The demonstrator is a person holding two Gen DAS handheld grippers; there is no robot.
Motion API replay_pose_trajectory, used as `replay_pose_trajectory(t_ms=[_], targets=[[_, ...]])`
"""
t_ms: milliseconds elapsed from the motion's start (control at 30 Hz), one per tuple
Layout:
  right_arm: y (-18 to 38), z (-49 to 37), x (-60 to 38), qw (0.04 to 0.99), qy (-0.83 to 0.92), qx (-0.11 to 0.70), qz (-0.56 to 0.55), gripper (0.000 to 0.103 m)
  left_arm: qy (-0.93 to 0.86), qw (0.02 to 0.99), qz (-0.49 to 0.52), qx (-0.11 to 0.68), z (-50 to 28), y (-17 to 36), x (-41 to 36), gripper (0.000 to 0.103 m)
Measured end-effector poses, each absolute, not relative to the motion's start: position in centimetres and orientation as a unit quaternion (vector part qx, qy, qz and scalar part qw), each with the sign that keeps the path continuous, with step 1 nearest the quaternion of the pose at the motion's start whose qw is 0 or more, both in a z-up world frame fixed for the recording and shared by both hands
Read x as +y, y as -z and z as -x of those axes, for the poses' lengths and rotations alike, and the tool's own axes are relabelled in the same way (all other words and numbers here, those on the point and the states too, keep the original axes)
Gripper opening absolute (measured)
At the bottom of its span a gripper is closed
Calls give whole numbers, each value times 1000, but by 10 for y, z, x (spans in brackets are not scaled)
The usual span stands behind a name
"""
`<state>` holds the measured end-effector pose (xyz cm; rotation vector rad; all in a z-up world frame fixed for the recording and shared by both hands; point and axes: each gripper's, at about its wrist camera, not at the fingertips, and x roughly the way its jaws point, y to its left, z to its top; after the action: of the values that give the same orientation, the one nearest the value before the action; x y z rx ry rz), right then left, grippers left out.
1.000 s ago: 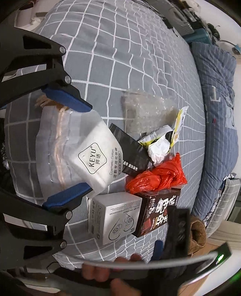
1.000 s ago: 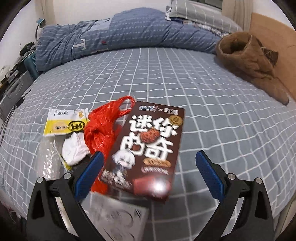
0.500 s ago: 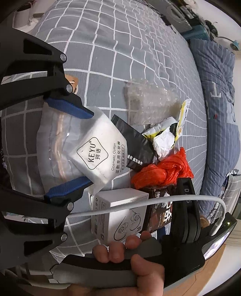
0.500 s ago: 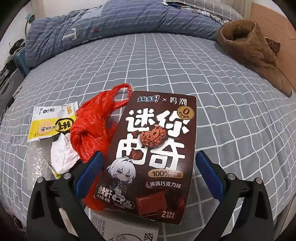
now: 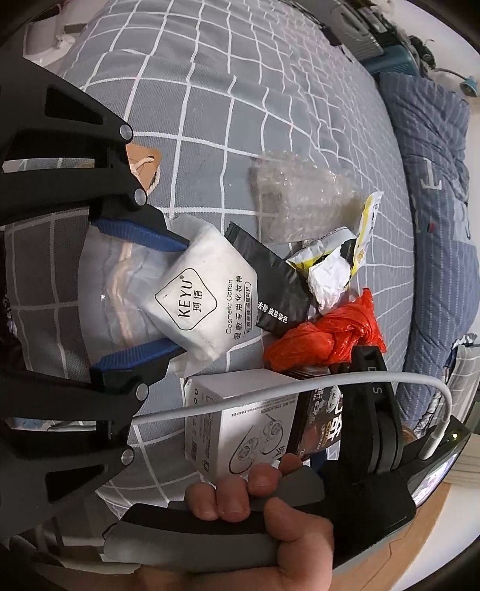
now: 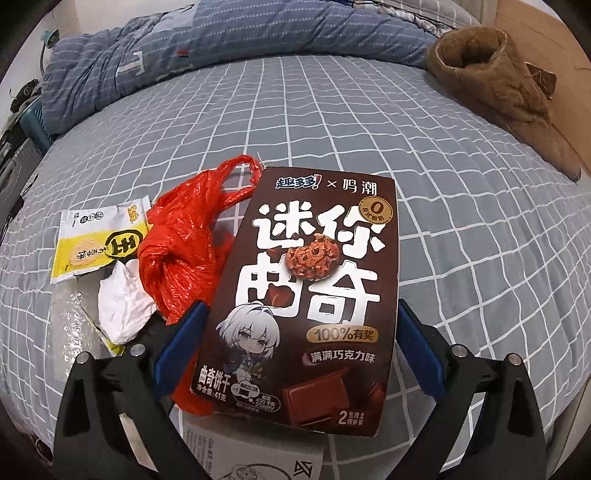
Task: Collect trash
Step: 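Lift the chocolate box and KEYU bag off the bed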
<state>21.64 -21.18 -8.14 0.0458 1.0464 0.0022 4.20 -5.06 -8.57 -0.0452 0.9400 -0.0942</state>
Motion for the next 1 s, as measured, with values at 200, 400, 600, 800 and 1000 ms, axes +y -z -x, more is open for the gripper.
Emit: replay_pose_trajectory(t_ms=[200, 400, 600, 800, 1000], targets=[[77, -211, -212, 873, 3, 488, -18, 93, 45, 891, 25, 451, -42, 82, -50, 44], [68, -201, -217, 880, 8, 475, -21, 93, 48, 892, 17, 449, -42, 78, -52, 39], [62, -194, -225, 883, 12, 469, -27, 93, 30, 891, 1, 453, -44, 86, -57, 55], [57, -189, -226, 885, 14, 463, -30, 93, 6, 893, -4, 449, -48, 93, -55, 72], [56, -184, -229, 888, 17, 460, -23, 93, 27, 891, -16, 452, -48, 97, -61, 45]])
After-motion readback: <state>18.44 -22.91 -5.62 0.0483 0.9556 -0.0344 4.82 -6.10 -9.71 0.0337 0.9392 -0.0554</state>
